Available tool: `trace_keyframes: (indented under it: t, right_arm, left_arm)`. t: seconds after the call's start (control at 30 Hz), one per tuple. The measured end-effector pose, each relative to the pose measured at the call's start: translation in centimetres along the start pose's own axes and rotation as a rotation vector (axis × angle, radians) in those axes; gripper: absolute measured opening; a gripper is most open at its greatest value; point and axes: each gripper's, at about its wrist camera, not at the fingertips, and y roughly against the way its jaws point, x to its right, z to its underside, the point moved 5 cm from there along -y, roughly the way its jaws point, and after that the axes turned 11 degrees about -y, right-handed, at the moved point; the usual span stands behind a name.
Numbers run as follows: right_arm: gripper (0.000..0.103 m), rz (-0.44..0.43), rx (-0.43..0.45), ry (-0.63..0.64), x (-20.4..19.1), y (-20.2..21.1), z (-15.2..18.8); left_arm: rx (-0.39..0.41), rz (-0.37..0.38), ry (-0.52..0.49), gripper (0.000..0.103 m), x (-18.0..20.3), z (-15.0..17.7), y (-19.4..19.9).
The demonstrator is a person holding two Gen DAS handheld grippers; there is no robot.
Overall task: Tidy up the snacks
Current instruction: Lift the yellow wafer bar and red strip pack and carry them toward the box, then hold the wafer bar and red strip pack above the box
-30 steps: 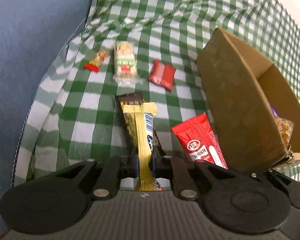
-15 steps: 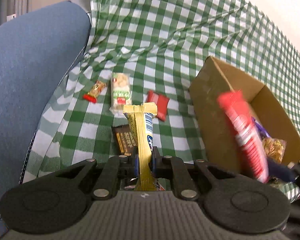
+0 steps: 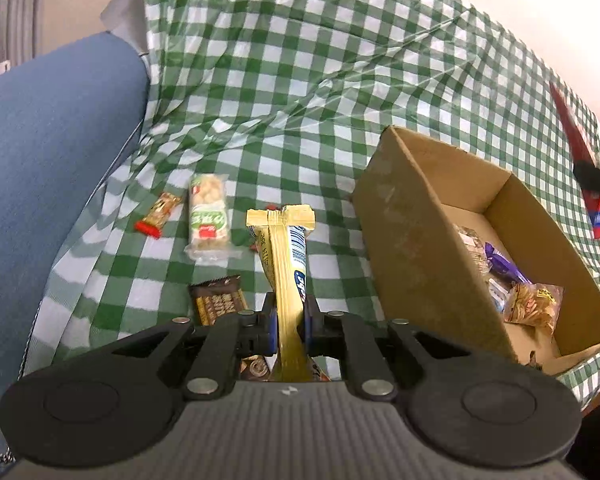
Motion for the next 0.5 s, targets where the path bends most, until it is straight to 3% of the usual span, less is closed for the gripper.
trace_keyframes:
  t: [0.1,0.23,0.5]
  right_arm:
    - [0.040,0.045,-0.037,-0.088,2.6,-0.2,1.1]
    - [0.040,0.063,-0.017,-0.114,4.0,0.1,1.2]
    - [0.041,0.111,-0.056,-0.070,5.0,-0.4,2.4]
  left_arm:
    - [-0.002,-0.014,-0.027,0.012,0.9,-0.4,-0.5]
    - [-0.011,-0.002,-0.040,0.012,2.0,-0.8,-1.4]
    - [0.002,0.020,-0.051,0.012,4.1,-2.0,-2.3]
